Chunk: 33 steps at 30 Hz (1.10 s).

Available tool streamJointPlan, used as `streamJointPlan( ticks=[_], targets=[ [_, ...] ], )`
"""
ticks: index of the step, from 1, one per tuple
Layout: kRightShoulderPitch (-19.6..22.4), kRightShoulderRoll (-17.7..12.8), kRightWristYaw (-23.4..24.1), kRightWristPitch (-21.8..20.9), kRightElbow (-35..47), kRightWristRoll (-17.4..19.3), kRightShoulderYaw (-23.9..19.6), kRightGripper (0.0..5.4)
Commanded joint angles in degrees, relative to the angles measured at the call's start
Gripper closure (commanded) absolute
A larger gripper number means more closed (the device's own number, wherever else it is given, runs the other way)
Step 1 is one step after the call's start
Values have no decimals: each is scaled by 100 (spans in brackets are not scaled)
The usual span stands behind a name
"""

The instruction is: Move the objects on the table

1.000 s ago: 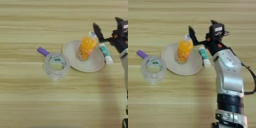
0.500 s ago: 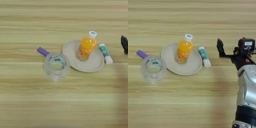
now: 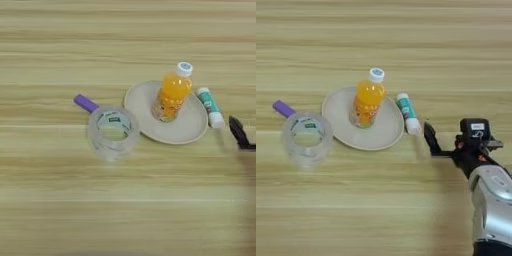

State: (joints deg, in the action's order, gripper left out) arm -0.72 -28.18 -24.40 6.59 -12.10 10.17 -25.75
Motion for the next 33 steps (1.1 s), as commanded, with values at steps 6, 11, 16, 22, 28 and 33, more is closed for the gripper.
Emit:
streamJointPlan(
  ticks=[6,11,16,22,28,33],
  targets=[
    [9,-323,-242,-249,192,-157,269,4],
    [8,-307,-302,-319,103,-246,414,4],
    [57,-284,-283,-425,-69,-298,515,4],
    [152,-209,-240,-523,-238,-377,677,4],
    [335,-158,-131,-705,-508,-509,839,4],
    [554,-96,-45,-912,-898,-597,992,4]
  ],
)
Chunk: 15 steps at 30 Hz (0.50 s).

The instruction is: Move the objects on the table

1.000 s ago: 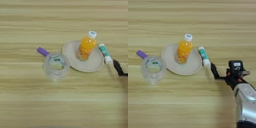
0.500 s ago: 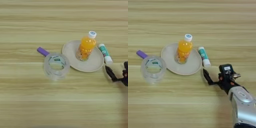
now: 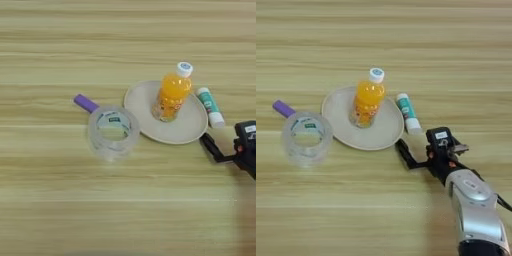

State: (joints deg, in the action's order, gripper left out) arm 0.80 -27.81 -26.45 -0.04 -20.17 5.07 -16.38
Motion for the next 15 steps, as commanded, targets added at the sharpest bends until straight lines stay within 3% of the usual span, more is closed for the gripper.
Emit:
streamJointPlan(
  ticks=[1,15],
  targets=[
    [452,-127,170,-296,-179,-99,70,4],
    [1075,-76,322,-799,-1137,-175,277,4]
  ],
)
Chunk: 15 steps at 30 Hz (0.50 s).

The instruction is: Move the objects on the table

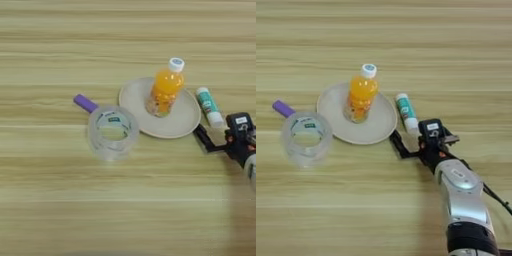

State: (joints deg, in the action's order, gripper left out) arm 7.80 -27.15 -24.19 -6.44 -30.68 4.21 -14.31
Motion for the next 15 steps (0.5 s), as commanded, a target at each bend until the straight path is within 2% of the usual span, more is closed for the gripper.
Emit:
streamJointPlan(
  ticks=[1,12,15],
  targets=[
    [417,-148,129,-222,-169,-117,88,4],
    [720,-184,267,-594,-762,-220,213,4],
    [754,-190,273,-651,-842,-226,236,31]
  ],
)
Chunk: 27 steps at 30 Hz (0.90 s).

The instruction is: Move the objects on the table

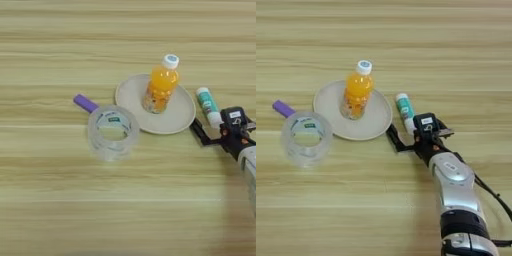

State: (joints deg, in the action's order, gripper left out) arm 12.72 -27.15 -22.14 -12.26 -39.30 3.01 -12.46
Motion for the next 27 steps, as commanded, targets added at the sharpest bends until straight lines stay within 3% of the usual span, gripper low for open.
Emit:
streamJointPlan(
  ticks=[1,27],
  targets=[
    [269,-194,71,-85,1,-103,59,38],
    [316,-191,108,-192,-145,-26,86,313]
  ],
)
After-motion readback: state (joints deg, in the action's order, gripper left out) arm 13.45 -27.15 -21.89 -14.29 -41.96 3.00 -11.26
